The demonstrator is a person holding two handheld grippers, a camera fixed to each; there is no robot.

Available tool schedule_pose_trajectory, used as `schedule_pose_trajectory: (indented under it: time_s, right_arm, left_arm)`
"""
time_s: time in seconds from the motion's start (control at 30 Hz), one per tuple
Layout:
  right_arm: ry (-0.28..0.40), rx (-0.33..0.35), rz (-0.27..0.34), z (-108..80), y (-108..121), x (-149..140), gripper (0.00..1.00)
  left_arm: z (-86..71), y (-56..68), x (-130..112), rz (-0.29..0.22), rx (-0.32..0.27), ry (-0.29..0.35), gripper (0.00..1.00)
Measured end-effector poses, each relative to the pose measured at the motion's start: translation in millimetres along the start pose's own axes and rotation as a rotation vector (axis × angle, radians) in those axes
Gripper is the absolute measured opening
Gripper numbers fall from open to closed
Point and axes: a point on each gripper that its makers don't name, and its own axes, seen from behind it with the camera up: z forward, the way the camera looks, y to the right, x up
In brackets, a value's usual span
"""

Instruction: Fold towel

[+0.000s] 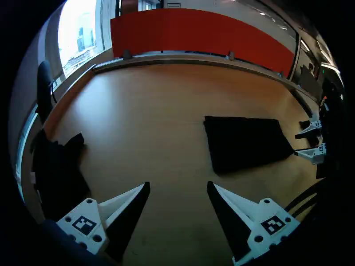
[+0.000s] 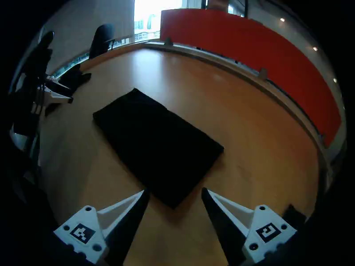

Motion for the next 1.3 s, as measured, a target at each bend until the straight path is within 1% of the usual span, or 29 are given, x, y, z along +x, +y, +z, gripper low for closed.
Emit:
schedule_pose_trajectory:
  time_s: [0.2, 0.43, 0.5, 0.57, 0.7, 0.83, 0.97, 1.03, 1.23, 1.3]
  right_arm:
    - [-0.04, 0.011, -0.022, 3.4, 1, -13, 0.76]
    - [-0.079, 0.03, -0.036, 7.6, -1, -23, 0.63]
    - [-0.085, 0.041, -0.034, 8.8, -2, -24, 0.57]
    - [-0.09, 0.051, -0.027, 9.5, -3, -25, 0.49]
    - [-0.098, 0.064, -0.02, 9.1, -4, -27, 0.36]
    - [-0.105, 0.072, -0.027, 8.8, -3, -30, 0.35]
    - [-0.107, 0.078, -0.033, 9.1, -3, -30, 0.27]
    - [-0.108, 0.08, -0.035, 9.4, -3, -30, 0.24]
    - [-0.111, 0.086, -0.034, 11.2, -3, -31, 0.13]
    - [-0.112, 0.087, -0.033, 12.0, -3, -30, 0.07]
  left_arm:
    - [-6.0, -2.5, -9, -0.012, 0.006, -0.006, 0.95]
    - [-8.2, -5.9, -14, -0.017, 0.013, -0.012, 0.95]
    - [-8.5, -6.4, -15, -0.017, 0.014, -0.013, 0.95]
    - [-8.8, -6.8, -17, -0.019, 0.014, -0.014, 0.95]
    - [-8.6, -8.0, -19, -0.021, 0.017, -0.016, 0.95]
    - [-8.2, -8.4, -20, -0.021, 0.018, -0.017, 0.95]
    - [-7.9, -8.7, -21, -0.022, 0.018, -0.019, 0.95]
    - [-7.8, -8.5, -21, -0.022, 0.018, -0.019, 0.95]
    - [-7.2, -6.9, -21, -0.018, 0.015, -0.019, 0.95]
    - [-7.0, -6.8, -21, -0.017, 0.016, -0.019, 0.95]
